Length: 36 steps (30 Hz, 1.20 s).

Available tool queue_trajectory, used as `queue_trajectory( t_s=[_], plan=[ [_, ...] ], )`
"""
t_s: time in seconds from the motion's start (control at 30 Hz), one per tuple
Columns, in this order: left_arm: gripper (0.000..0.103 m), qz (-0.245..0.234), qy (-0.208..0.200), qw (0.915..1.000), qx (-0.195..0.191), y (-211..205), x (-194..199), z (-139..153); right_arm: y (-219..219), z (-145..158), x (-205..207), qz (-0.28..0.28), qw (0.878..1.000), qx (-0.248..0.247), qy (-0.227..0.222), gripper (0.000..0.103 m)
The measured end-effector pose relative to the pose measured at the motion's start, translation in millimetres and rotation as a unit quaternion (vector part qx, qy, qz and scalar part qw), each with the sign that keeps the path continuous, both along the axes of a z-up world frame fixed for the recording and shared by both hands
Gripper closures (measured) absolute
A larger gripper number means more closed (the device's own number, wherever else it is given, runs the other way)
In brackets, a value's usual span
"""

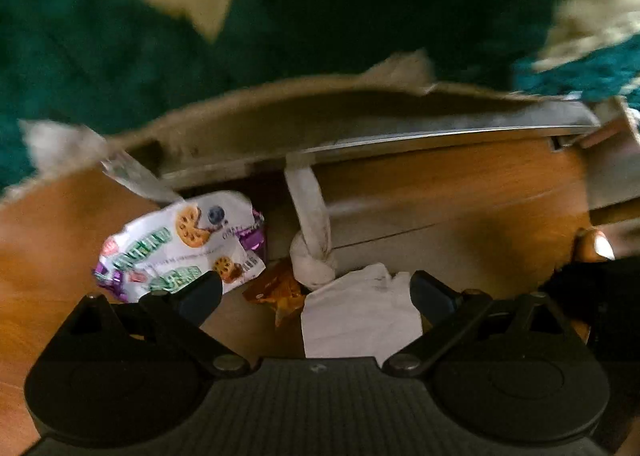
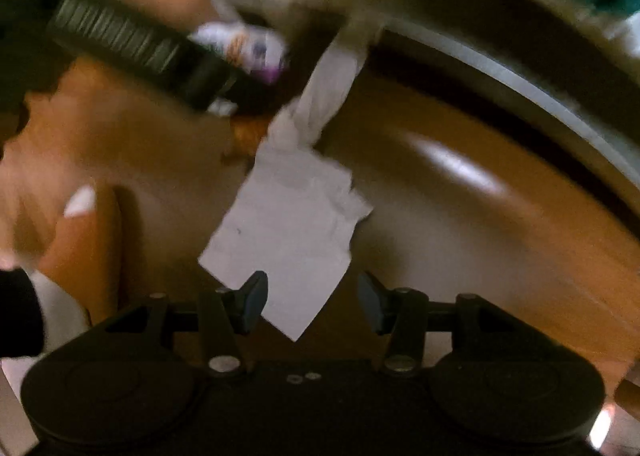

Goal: Collect trash
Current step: 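Move both tools back toward the remaining trash under the bed, then grasp the white tissue with the left gripper while the right grasps the crumpled white paper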

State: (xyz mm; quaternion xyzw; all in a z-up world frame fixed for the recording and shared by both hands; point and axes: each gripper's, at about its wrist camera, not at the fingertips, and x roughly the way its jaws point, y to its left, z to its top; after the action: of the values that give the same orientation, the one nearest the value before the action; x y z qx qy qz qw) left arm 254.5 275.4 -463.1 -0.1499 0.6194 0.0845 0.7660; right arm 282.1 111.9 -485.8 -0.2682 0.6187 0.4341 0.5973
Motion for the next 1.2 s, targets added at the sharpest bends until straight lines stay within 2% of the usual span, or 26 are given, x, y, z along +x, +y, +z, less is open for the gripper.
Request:
queue_trajectory(
  t_s=[0.27,0.4,0.57,0.63,0.7,0.83,0.9,0.93,1.0,1.1,1.2],
  plan=[
    [0.012,0.000,0.018,0.9998,-0.010,3.3,24.6,-57.2,13.6,-47.3,-24.6,0.068,0.998,-0.012,-0.013,0.053],
    [0.028,-0.010,0.037,0.9992,-0.008,1.0,33.4,-81.3,21.6,-64.4,-35.7,0.096,0.995,-0.012,-0.026,0.053],
    [0.031,-0.015,0.051,0.9986,-0.006,-4.4,43.3,-99.5,29.0,-77.2,-45.0,0.123,0.991,-0.030,-0.043,0.053],
    [0.044,-0.007,0.060,0.9981,-0.012,-3.4,48.1,-106.6,29.9,-82.2,-49.3,0.139,0.989,-0.034,-0.048,0.051],
    [0.047,0.002,0.068,0.9975,-0.018,-1.5,51.0,-112.2,30.0,-82.2,-55.1,0.154,0.986,-0.028,-0.060,0.051],
    [0.069,0.001,0.077,0.9968,-0.021,3.5,52.8,-122.3,27.4,-82.1,-65.2,0.183,0.979,-0.030,-0.087,0.054],
    [0.071,0.003,0.079,0.9966,-0.026,4.2,53.2,-124.8,25.8,-82.9,-70.0,0.195,0.975,-0.029,-0.099,0.058],
    [0.073,0.002,0.077,0.9967,-0.026,3.7,53.3,-125.5,25.1,-82.4,-71.8,0.201,0.973,-0.029,-0.106,0.064],
    [0.079,-0.002,0.076,0.9968,-0.024,3.4,53.3,-125.5,26.2,-80.8,-72.7,0.201,0.974,-0.026,-0.106,0.103],
    [0.082,0.000,0.076,0.9966,-0.031,4.0,49.8,-126.3,25.7,-80.5,-64.4,0.186,0.978,-0.037,-0.082,0.103],
    [0.084,0.003,0.069,0.9968,-0.042,3.6,49.7,-114.7,17.8,-69.9,-50.6,0.147,0.985,-0.035,-0.083,0.103]
  ],
)
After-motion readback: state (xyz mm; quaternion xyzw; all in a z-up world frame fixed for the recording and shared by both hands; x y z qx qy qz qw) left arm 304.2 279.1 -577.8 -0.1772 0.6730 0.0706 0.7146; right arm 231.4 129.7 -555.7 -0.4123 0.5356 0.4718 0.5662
